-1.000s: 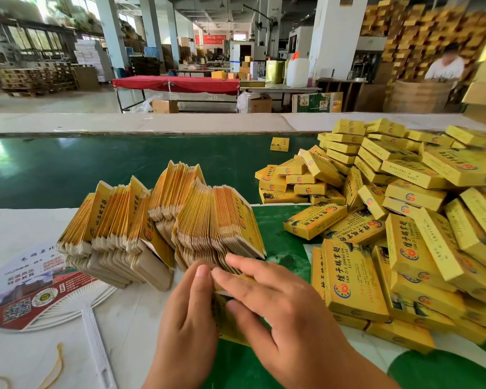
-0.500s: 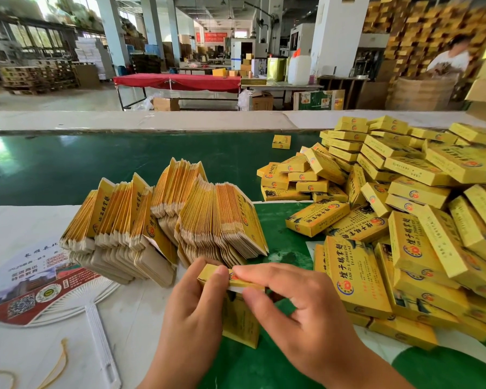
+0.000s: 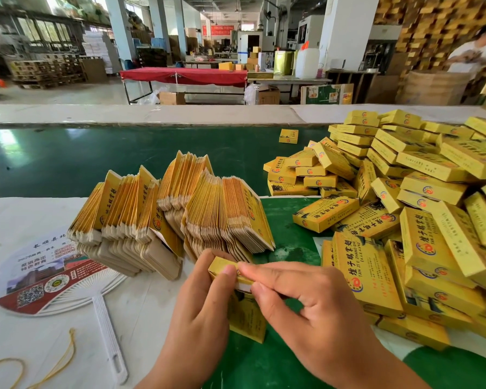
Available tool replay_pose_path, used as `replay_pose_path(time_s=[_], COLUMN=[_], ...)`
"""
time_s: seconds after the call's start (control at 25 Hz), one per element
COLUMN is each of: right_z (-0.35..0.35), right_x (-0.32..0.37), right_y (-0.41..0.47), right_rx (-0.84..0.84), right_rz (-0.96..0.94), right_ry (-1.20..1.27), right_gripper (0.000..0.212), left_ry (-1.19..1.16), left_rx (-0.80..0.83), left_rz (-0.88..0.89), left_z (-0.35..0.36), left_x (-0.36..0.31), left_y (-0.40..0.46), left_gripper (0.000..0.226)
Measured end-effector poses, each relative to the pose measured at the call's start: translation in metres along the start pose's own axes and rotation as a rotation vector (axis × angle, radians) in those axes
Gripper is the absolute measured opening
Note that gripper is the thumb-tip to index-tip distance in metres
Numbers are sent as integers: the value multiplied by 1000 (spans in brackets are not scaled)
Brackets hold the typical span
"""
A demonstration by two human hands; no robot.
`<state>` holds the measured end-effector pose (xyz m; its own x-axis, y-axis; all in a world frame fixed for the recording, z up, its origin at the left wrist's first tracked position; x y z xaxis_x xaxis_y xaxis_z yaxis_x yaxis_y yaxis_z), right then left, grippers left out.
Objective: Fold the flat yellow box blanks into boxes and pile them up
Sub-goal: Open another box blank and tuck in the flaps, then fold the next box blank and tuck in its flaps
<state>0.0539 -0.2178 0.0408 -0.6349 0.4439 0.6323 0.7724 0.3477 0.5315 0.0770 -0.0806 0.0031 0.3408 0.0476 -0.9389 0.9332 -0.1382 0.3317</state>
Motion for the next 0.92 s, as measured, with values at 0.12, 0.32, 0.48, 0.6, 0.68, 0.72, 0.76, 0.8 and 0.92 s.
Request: replay_pose_path(time_s=[0.12, 0.32, 0.48, 0.6, 0.68, 0.72, 0.76, 0.8, 0.92], right_z=[5, 8, -16, -36, -32, -24, -13, 0, 34], right_x=[3, 6, -20, -38, -48, -54, -61, -65, -63], right_y=[-1, 0, -3, -8, -7, -6, -6, -7, -14], right_rx=[98, 28, -165, -279, -311, -313, -309, -275, 124], right_rz=[-41, -109, 92, 233, 297, 355, 441, 554, 722], right_ry=[-91, -277, 43, 194, 378, 560, 746, 878, 781], right_gripper=[38, 37, 28, 17, 20, 21, 23, 25, 22], left_ry=[-16, 23, -69, -58, -131, -197, -274, -343, -426], left_rx=[-52, -3, 203, 354, 307, 222, 121, 31, -90], left_rz=[-27, -31, -147, -157, -172, -186, -181, -151, -86], left_z=[-3, -2, 9, 19, 16, 8, -3, -15, -31], left_x=[4, 8, 17, 17, 14, 12, 11, 10, 6], left_y=[2, 4, 2, 0, 1, 3, 5, 8, 14], left_gripper=[23, 45, 40, 32, 26, 20, 14, 14, 24])
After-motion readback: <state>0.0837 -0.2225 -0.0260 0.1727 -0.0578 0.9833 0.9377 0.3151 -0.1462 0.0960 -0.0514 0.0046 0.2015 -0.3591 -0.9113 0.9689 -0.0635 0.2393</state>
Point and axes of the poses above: each hand's wrist, its own y-axis towards the middle knuckle, its own z-axis out of the palm, x = y × z, the point moved 7 cm from there along y, towards the middle knuckle, and after that the axes turned 7 degrees about x, right-handed, at the moved point
